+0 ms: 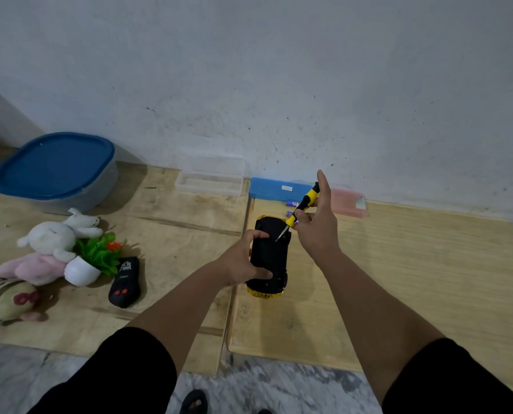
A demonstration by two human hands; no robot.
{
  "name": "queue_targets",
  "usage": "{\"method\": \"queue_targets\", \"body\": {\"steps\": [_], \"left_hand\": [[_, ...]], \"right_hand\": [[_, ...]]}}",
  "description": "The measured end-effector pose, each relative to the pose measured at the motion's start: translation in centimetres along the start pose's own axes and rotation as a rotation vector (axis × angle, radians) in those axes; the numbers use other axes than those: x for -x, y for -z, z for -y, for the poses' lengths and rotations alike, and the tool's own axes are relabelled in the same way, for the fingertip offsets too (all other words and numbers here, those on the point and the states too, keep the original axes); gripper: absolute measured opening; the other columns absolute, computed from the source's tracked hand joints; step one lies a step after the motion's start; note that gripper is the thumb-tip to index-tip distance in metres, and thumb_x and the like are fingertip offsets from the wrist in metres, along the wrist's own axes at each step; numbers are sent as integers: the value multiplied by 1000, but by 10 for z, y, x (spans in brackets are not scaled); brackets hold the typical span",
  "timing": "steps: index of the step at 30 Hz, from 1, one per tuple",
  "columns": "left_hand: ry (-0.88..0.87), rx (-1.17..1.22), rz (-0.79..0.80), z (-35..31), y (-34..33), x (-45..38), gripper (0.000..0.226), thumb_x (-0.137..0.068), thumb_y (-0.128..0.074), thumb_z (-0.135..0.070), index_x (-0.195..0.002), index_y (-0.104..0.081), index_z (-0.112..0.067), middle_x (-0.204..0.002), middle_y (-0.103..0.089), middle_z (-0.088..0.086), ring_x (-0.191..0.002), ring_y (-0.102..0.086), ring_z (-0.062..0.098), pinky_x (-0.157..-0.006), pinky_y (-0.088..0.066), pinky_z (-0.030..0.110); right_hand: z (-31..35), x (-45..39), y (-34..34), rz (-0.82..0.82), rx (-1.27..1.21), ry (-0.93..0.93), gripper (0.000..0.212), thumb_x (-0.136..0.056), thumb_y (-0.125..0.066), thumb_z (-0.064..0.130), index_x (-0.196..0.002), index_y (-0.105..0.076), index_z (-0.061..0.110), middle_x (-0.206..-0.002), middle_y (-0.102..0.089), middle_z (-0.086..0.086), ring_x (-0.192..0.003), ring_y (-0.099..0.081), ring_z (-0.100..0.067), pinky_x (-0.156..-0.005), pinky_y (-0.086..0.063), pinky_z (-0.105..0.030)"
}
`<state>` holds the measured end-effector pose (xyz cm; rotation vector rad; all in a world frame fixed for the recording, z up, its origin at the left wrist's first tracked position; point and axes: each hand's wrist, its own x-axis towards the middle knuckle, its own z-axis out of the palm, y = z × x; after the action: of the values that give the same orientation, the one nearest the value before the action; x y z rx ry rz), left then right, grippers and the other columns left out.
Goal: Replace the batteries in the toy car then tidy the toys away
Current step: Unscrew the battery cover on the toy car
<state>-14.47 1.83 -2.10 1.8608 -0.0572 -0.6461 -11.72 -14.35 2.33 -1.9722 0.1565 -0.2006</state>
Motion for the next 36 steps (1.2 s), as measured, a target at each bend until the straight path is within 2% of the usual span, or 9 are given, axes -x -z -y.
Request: {"method": "queue_targets", "body": {"steps": [3,7,9,16,19,22,27,32,36], "left_hand": [[5,14,6,-1,0,0,75,-71,-79,-2,-126,-36,-32,-120,-53,4,-110,-56,21,-87,-55,39],[15,14,-3,-3,-1,-1,76,-71,-79,-2,-128,-37,-29,-120,-52,3,-108,-56,21,-84,-57,36],[22,8,-15,-2,-1,-1,76,-71,-79,-3,-127,-37,-29,-121,-52,3,-109,-55,22,-83,-57,37],[50,-28,-35,2,-2,-4,76,-68,-81,-7,-125,-37,-32,-123,-52,3,-111,-54,22,-89,-54,40],[62,-19,-45,3,-2,-5,77,-67,-82,-8,-124,-37,-33,-123,-52,3,-111,-54,23,-89,-54,44],[67,26,-50,2,-2,-6,75,-70,-80,-4,-125,-37,-31,-120,-52,1,-111,-54,23,-88,-54,44],[84,31,-53,2,-2,-6,74,-69,-80,-5,-122,-36,-33,-122,-50,3,-110,-55,26,-85,-56,46],[82,35,-56,1,-2,-8,74,-69,-81,-6,-121,-36,-35,-123,-50,4,-111,-55,26,-85,-56,46],[96,47,-55,-1,-1,-8,74,-70,-80,-5,-122,-36,-33,-121,-52,3,-110,-56,26,-84,-56,47]], "right_hand": [[-1,-1,1,10,-17,10,86,-89,-52,-5,-140,-13,51,-124,-43,11,-89,-67,-25,-82,-57,-43],[3,0,3,48,54,65,76,-88,-52,-6,-139,-25,42,-103,-47,5,-82,-66,-27,-76,-56,-35],[5,1,5,71,91,114,69,-87,-54,-5,-137,-30,36,-106,-50,1,-83,-63,-27,-73,-51,-30],[7,2,4,8,43,139,42,-84,-68,22,-121,-49,26,-87,-51,6,-59,-51,-4,-59,-40,-7],[7,-1,2,-18,-14,162,27,-85,-66,19,-109,-57,22,-82,-49,13,-63,-52,-3,-63,-44,-15],[7,-3,3,16,-17,154,26,-88,-62,14,-110,-57,26,-79,-47,11,-69,-56,-18,-68,-54,-30],[11,-6,9,166,-88,66,34,-93,-52,6,-118,-51,29,-94,-59,-7,-56,-60,-14,-58,-54,-20],[14,-8,12,147,-101,70,26,-86,-66,16,-110,-59,20,-101,-49,-8,-56,-62,-16,-54,-51,-16],[12,-11,10,108,-16,105,38,-87,-62,7,-119,-57,29,-95,-51,8,-74,-67,-22,-72,-58,-28]]}}
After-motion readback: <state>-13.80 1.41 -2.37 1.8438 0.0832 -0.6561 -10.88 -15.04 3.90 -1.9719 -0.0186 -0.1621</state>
